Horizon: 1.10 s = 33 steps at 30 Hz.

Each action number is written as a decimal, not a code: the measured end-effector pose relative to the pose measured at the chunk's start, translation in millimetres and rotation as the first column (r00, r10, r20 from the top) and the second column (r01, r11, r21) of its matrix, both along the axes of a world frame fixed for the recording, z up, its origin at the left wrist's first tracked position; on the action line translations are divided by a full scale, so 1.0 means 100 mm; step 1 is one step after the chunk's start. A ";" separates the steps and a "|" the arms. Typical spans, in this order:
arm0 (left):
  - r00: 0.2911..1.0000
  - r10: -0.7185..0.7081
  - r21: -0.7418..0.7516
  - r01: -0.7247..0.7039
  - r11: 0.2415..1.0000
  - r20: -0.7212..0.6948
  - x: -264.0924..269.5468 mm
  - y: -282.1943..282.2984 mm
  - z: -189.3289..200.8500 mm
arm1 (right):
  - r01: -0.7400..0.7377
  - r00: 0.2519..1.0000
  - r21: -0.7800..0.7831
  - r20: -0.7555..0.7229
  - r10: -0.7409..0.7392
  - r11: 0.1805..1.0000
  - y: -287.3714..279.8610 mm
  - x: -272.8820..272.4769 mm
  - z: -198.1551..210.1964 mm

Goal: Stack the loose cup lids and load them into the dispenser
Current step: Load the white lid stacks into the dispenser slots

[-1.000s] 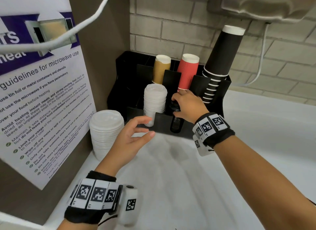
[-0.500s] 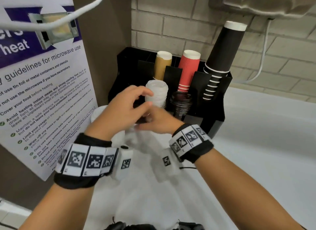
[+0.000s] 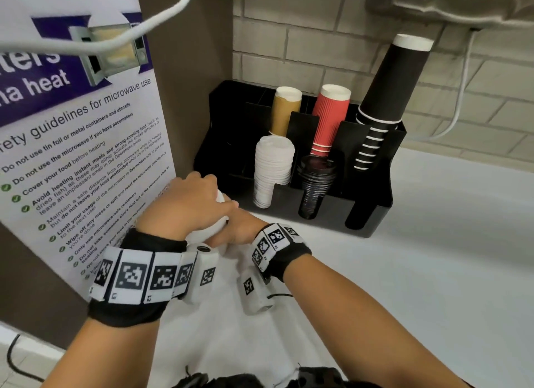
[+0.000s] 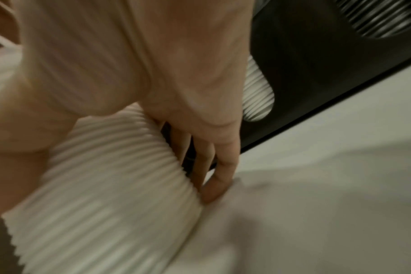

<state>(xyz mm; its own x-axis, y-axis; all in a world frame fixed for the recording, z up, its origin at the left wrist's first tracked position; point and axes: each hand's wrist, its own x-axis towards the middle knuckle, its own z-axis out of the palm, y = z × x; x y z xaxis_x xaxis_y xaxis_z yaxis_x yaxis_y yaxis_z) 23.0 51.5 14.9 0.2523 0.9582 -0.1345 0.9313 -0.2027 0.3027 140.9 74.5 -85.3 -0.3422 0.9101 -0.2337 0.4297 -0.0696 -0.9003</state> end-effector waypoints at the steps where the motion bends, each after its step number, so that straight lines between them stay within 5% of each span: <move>1: 0.999 -0.021 0.003 0.021 1.000 0.024 0.03 -0.01 0.00 | 0.026 1.000 0.028 0.006 -0.026 0.999 -0.02 0.07 0.00; 10: 0.888 -0.349 0.046 0.352 0.935 0.300 0.69 -0.14 -0.12 | 0.461 0.887 0.131 -0.028 -0.462 0.878 -0.54 1.05 -0.12; 15: 0.801 -0.435 0.122 0.425 0.897 0.410 0.88 -0.20 -0.21 | 0.556 0.827 0.183 -0.024 -0.562 0.811 -0.72 1.30 -0.11; 24: 0.746 -0.415 0.177 0.382 0.907 0.521 0.90 -0.24 -0.37 | 0.547 0.829 0.239 -0.019 -0.559 0.803 -0.92 1.42 -0.01; 28: 0.631 -0.313 0.243 0.197 0.950 0.710 0.87 -0.22 -0.32 | 0.476 0.869 0.371 -0.060 -0.490 0.798 -0.92 1.36 0.26; 33: 0.423 -0.089 0.119 -0.045 0.992 0.902 0.77 -0.10 -0.30 | 0.399 0.842 0.468 0.153 -0.517 0.789 -0.84 1.23 0.42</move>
<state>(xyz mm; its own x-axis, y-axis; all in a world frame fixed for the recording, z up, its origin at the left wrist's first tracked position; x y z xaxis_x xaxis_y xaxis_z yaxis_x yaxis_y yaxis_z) 100.0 41.9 -15.2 0.1855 0.9403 0.2854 0.1295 -0.3113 0.9415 264.2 -9.1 -43.2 0.1596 0.9725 0.1696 0.6607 0.0224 -0.7503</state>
